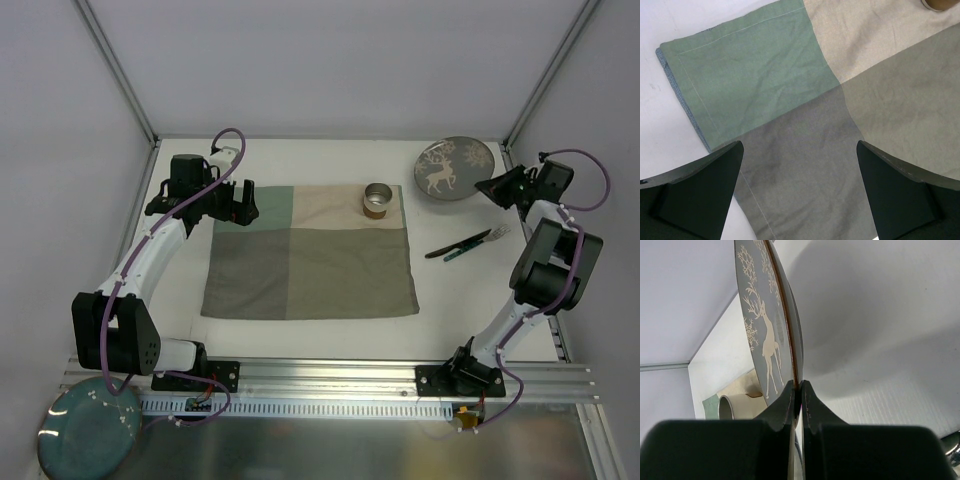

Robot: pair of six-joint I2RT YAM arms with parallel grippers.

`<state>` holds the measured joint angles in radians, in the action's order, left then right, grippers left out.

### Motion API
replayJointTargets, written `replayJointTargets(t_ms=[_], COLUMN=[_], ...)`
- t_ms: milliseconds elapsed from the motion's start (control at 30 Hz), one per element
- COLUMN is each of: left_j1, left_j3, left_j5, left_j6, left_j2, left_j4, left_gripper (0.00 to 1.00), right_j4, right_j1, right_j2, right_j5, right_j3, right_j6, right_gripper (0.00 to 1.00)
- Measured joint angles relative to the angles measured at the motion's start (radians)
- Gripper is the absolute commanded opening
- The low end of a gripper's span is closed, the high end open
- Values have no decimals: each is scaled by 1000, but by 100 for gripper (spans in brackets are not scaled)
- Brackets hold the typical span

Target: Set the dinner table for one person

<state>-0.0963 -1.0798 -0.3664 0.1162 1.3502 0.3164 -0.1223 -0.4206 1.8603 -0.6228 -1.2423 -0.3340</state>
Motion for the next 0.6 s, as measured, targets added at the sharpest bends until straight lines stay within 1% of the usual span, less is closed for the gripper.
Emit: replayJointTargets(t_ms=[600], left_j1=[0], left_j3=[13], left_j5=[0], left_j6=[0], left_j2=[0], left_j4=[-6], left_gripper=[99], right_j4=[8], right_j1=[0], right_j2=[-82], right_j5=[-30], right_j3=[-22], right_j6=[-40], right_gripper=[0])
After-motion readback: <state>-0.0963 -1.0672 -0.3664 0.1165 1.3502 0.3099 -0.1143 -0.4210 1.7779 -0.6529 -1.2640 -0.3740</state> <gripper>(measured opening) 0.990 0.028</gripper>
